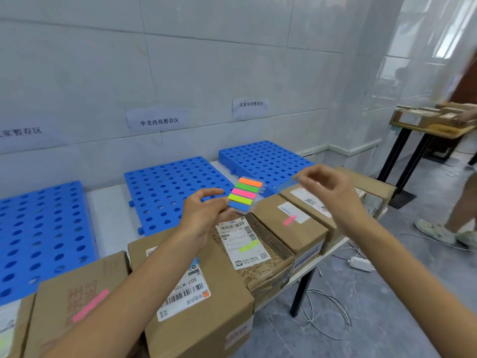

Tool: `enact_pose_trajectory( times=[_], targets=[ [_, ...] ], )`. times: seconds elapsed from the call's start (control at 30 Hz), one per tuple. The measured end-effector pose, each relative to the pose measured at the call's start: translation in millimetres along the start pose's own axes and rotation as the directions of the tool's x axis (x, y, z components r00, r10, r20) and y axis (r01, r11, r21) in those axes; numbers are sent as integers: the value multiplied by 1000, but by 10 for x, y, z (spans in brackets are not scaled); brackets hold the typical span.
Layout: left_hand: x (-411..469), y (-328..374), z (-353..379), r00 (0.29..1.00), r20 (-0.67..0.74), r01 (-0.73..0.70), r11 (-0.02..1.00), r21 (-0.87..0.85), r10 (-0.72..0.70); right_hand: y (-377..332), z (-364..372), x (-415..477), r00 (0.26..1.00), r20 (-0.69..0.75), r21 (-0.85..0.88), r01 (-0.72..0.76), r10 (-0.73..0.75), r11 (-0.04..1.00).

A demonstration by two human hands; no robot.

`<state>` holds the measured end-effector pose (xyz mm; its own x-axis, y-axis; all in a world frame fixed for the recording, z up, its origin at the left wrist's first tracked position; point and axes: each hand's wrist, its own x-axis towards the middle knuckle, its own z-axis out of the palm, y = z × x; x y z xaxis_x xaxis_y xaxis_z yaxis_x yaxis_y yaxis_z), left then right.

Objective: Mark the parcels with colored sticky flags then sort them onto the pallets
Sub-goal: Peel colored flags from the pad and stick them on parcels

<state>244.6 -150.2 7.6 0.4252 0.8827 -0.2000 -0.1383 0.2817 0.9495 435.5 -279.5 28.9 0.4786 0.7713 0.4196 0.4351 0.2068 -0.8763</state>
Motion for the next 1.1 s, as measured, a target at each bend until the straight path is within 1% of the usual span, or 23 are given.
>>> enact_pose_trajectory(
  times=[0.03, 0.07, 0.13, 0.2, 0.23, 0.27, 0.33, 0.37, 0.43, 0.53, 0.7, 0.77, 0.87, 1.03, 1.07, 1.1],
  targets=[
    [12, 2, -7, 1000, -3, -1, 1000, 9, 1, 78, -112, 96, 995, -79, 26, -66, 68, 997],
    [18, 3, -9, 1000, -2, 0, 1000, 16, 0, 193, -227, 202, 982, -138, 5, -132, 131, 991],
    [23, 4, 6, 1000, 11, 2, 1000, 24, -2, 525, -434, 402, 942, -210, -115, -291, 264, 950],
    [18, 5, 40, 999, 39, 2, 1000, 27, -3, 891, -566, 543, 871, -257, -189, -470, 418, 862],
    [16, 4, 59, 998, 55, 1, 1000, 27, -3, 1047, -599, 581, 836, -283, -248, -537, 469, 807],
    [15, 3, 79, 997, 71, 1, 1000, 25, -3, 1170, -615, 601, 824, -312, -345, -562, 472, 752],
    [12, 3, 112, 995, 103, 1, 1000, 27, -4, 1311, -598, 604, 850, -359, -534, -525, 385, 663],
    [12, 3, 125, 993, 114, -2, 999, 36, -2, 1332, -570, 589, 866, -366, -589, -499, 340, 636],
    [7, 4, 143, 992, 127, -11, 998, 61, 4, 1371, -522, 553, 883, -365, -638, -468, 295, 611],
    [-13, -7, 152, 989, 149, -12, 997, 81, 0, 1432, -501, 544, 891, -359, -643, -451, 276, 619],
    [-60, -11, 157, 983, 182, -8, 996, 84, -7, 1392, -548, 566, 912, -274, -684, -408, 305, 605],
    [-81, -8, 161, 982, 190, -12, 997, 79, -4, 1406, -562, 576, 913, -266, -673, -406, 310, 618],
    [-116, -12, 152, 980, 196, -8, 997, 74, -7, 1445, -564, 567, 904, -314, -599, -426, 290, 679],
    [-172, -4, 114, 977, 213, -11, 994, 112, -13, 1325, -492, 542, 864, -426, -527, -478, 269, 702],
    [-181, 2, 108, 976, 219, -12, 992, 122, -15, 1248, -442, 542, 872, -425, -516, -453, 241, 727],
    [-183, 4, 103, 975, 224, -15, 992, 129, -14, 1141, -368, 534, 895, -402, -513, -395, 194, 762]
  ],
)
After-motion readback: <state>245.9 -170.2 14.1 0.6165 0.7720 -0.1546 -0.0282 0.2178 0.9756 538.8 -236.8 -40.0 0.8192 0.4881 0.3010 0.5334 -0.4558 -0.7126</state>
